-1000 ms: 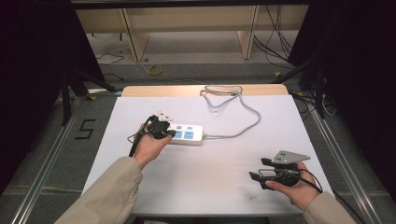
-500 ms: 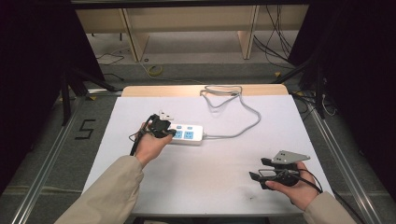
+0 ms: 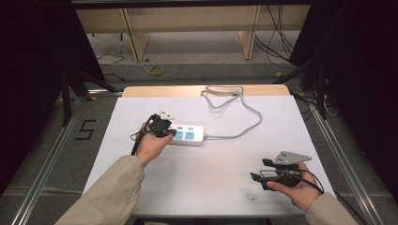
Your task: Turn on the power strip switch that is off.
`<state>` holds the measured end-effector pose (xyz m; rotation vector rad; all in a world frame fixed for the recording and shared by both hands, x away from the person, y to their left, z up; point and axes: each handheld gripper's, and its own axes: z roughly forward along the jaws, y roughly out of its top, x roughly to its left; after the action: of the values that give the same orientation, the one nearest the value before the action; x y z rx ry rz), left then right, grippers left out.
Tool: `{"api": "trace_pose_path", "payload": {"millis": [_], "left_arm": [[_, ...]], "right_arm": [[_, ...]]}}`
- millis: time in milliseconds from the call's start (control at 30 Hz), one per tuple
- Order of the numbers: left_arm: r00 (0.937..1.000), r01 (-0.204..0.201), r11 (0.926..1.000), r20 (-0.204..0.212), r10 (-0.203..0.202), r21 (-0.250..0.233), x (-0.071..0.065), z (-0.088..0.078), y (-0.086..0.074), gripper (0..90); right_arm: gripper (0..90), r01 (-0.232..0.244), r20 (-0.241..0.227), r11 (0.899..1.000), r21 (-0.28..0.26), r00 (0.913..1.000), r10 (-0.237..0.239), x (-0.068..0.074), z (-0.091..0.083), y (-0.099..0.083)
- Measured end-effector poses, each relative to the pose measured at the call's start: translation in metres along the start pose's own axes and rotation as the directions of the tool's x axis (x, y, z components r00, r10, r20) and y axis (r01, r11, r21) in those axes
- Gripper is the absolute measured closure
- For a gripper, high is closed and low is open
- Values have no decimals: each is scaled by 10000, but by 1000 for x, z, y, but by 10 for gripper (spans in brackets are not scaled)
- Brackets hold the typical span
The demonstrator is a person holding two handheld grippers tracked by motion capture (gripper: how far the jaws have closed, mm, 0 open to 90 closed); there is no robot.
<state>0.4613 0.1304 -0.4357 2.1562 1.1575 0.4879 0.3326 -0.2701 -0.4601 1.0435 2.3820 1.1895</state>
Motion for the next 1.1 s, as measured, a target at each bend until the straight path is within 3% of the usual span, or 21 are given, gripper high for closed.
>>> {"api": "trace_pose_path", "payload": {"millis": [1100], "left_arm": [[9996,254,9995,-79,-253,166,6,14,2,895]], "right_arm": [[276,11,6,10000,6,10000,-11,0,0,0]]}}
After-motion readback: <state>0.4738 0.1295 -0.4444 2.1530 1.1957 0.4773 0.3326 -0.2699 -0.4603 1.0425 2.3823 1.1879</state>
